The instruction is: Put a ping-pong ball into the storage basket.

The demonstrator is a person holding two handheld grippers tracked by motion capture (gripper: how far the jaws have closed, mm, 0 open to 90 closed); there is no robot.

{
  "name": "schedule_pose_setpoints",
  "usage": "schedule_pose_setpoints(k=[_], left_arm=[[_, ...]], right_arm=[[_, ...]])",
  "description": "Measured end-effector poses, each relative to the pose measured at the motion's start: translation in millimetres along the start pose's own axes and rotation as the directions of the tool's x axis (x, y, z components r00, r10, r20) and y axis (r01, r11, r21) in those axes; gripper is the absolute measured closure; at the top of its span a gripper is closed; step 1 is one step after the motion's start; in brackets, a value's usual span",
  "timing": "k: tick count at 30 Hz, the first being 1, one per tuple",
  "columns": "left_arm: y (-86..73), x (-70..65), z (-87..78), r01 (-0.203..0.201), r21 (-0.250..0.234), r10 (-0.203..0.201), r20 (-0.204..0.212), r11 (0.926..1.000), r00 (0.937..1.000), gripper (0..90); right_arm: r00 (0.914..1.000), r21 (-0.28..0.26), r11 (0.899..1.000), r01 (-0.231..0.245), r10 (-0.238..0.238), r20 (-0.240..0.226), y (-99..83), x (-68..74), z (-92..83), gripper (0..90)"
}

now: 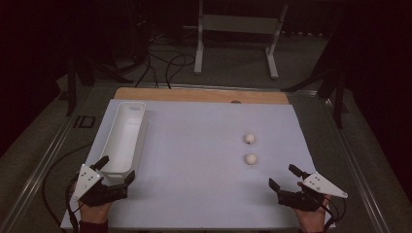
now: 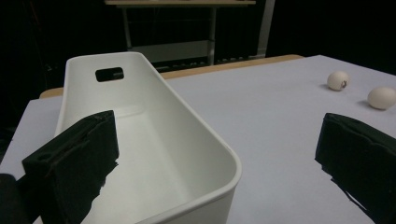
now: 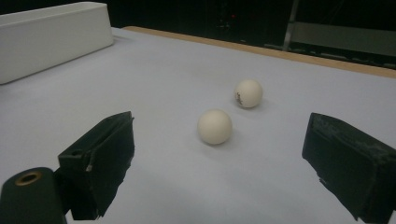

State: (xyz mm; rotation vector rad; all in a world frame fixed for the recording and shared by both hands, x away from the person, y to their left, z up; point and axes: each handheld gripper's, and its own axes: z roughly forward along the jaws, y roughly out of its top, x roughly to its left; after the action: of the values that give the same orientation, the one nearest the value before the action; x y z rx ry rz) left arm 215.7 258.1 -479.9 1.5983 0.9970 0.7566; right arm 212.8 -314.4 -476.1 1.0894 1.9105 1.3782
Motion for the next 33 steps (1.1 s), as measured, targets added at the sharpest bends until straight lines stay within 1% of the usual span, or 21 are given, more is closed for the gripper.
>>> schedule_pose_setpoints(k=[6,10,15,19,26,33], left_arm=[[-0.4,-0.1,-0.3,0.003,-0.002,-0.003,-0.004,1.0000,1.0000,0.2],[-0.5,-0.7,0.2,0.000,0.002,0.000,-0.005,1.0000,1.0000,0.2],[-0.5,-0.9,0.1,0.003,-0.002,-0.003,-0.005,1.0000,1.0000,0.2],[-0.5,-1.0,0.2,0.001,0.000,-0.001,-0.003,1.0000,1.0000,0.2],[-0.7,-1.4,0.4,-0.001,0.002,0.001,-0.004,1.0000,1.0000,0.2],[-0.6,-2.0,0.2,-0.004,-0.002,0.004,-0.009,1.0000,1.0000,0.2]], right_arm=[[0.9996,0.013,1.000,0.023,-0.023,-0.014,12.6,5.0,0.6,8.7],[0.9993,0.038,0.999,0.037,-0.037,-0.009,18.3,3.6,2.3,8.7],[0.9994,0.054,0.998,0.034,-0.033,-0.010,25.0,-0.4,4.5,8.7],[0.9990,0.067,0.997,0.044,-0.043,-0.011,30.4,-0.1,7.6,8.7],[0.9990,0.078,0.996,0.045,-0.044,-0.009,38.2,-0.3,16.1,8.7],[0.9992,0.091,0.995,0.041,-0.040,-0.008,44.5,-1.2,20.4,8.2]])
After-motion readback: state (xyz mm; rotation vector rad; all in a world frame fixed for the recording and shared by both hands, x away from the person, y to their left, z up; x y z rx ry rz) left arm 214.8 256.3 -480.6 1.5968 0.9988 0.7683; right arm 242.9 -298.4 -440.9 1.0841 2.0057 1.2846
